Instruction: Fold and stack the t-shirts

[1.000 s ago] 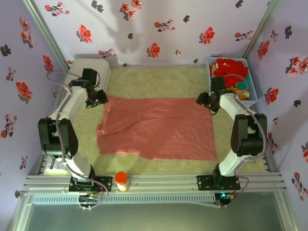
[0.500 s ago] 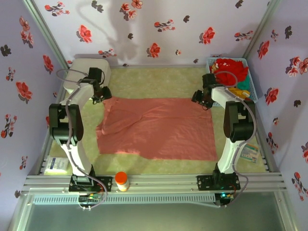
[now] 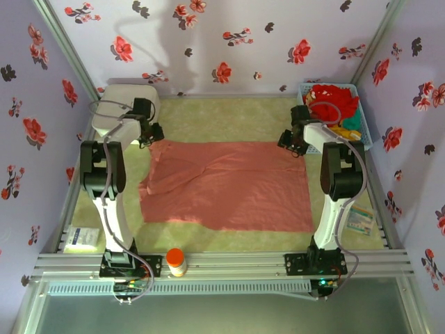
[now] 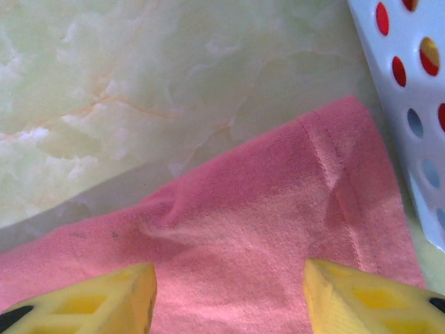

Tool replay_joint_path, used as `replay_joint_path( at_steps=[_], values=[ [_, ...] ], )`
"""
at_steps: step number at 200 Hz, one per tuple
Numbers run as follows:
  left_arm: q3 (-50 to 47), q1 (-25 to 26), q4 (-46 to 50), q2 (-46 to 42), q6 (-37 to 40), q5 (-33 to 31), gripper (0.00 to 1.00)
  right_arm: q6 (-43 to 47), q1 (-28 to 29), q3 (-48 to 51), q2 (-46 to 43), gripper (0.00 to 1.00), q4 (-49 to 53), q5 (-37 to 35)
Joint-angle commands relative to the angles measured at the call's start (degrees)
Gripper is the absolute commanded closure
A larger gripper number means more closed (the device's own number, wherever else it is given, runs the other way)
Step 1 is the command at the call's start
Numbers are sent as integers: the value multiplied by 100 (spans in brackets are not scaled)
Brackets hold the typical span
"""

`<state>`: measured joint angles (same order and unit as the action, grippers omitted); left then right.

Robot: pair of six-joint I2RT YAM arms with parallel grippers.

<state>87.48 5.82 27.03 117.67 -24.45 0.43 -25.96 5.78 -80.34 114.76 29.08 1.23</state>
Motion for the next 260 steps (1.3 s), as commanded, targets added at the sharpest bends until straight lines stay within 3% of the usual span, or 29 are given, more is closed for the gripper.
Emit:
replay_joint_path(
  at_steps=[1, 28, 38, 112, 161, 190, 211, 237, 260],
  values=[
    [173, -30, -15, 179, -77, -101, 74, 47, -7, -175, 135, 44, 189, -141],
    [222, -33, -10, 213, -70, -148, 90, 73, -7, -236, 210, 46, 268, -223],
    [251, -29, 55, 197, -60, -209, 100, 81, -7, -246, 223, 46, 299, -267],
    [-135, -93, 588, -763, 12, -1310, 100, -170, -24, -211, 324, 63, 581, -993],
    [-381, -103, 755, -1108, 113, -2089, 100, -256, -24, -183, 339, 65, 594, -1149],
    [-260, -132, 814, -932, 172, -2144, 100, -235, -24, -197, 325, 65, 554, -1018],
    [-90, -141, 932, -782, 203, -2152, 79, -167, -16, -172, 247, 63, 457, -803],
    [34, -143, 1137, -859, 212, -2148, 63, 29, 17, -167, 32, 57, 375, -556],
    [-11, -89, 1326, -1193, 268, -2089, 60, 169, 88, -89, -255, 52, 271, -444]
  ],
)
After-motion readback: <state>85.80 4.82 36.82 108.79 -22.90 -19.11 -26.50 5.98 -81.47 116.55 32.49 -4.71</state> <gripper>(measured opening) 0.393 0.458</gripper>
